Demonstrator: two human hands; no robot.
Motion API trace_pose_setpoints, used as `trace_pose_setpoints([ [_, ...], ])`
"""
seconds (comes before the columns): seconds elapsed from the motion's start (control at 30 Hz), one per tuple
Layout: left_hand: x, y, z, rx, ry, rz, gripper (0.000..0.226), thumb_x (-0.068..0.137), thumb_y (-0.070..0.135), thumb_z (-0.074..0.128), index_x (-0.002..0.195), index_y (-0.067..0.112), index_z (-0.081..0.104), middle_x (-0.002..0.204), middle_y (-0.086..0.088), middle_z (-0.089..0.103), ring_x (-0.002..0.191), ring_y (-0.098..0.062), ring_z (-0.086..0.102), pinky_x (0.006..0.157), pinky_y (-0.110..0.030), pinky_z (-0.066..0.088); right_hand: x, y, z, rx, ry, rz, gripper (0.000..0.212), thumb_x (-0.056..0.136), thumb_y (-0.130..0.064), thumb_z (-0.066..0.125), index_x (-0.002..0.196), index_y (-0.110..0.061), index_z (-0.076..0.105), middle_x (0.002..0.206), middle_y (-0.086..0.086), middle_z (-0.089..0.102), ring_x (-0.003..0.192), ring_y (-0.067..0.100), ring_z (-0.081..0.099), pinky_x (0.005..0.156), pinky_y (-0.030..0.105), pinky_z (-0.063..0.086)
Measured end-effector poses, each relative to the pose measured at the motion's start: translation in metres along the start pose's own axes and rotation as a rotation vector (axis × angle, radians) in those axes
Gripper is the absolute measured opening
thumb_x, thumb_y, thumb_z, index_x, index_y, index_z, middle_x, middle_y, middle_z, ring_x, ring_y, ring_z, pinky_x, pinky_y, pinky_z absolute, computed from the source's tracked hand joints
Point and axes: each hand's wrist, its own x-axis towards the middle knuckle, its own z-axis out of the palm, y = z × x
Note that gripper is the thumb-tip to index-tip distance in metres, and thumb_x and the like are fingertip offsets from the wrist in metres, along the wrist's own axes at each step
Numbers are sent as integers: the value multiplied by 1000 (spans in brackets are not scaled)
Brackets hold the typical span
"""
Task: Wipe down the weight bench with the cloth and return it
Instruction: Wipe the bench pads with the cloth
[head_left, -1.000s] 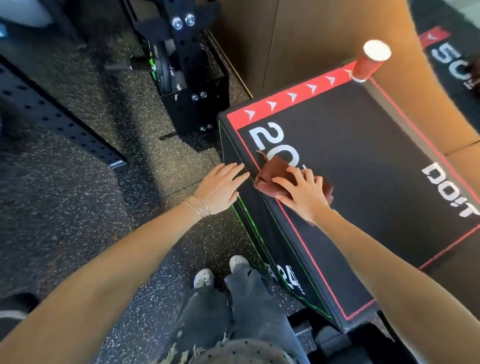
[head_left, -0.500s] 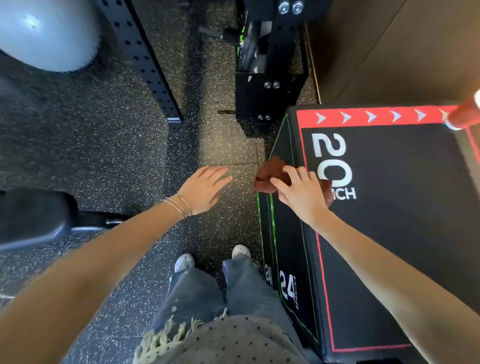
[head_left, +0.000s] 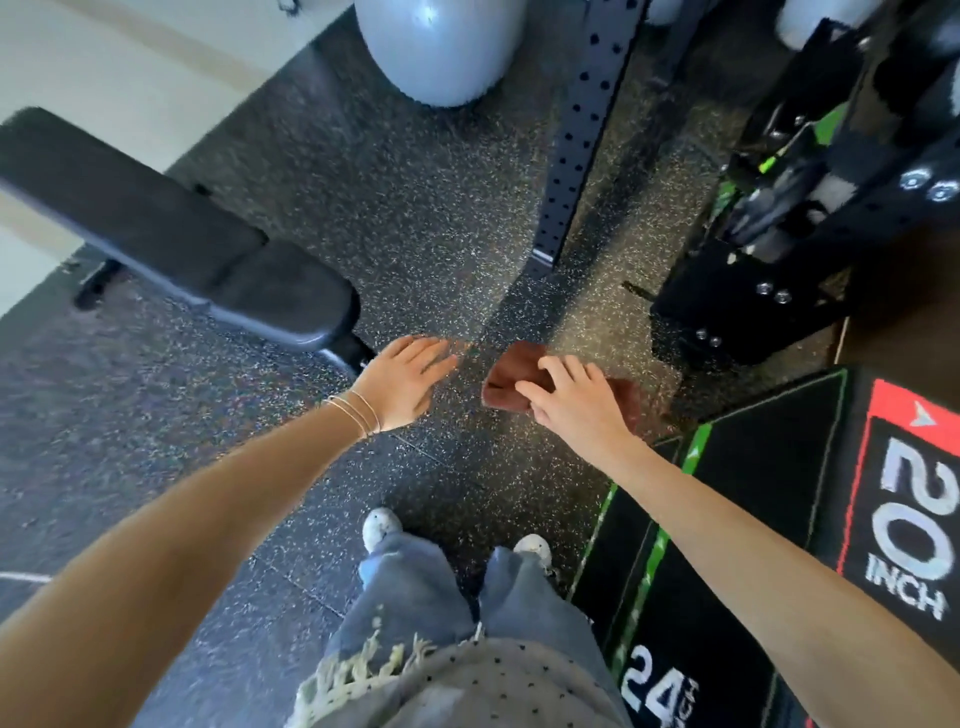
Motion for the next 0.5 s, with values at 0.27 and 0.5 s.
trace_pose_setpoints([
  [0.27, -112, -128, 36, -32, -28, -248, 67, 90, 38, 48, 149, 20, 20, 157, -6, 20, 144, -23, 19, 119, -40, 12, 123, -125, -22, -38, -30, -168, 27, 72, -24, 75, 98, -26, 70, 99, 10, 64, 83, 31, 61, 67, 39, 51],
  [0.5, -180, -190, 67, -173, 13, -528, 64, 92, 48, 38, 149, 23, 22, 156, -6, 24, 143, -23, 22, 118, -43, 14, 208, -200, -33, -81, -70, -307, 28, 77, -22, 70, 104, -24, 67, 106, 10, 62, 90, 33, 58, 72, 42, 49],
])
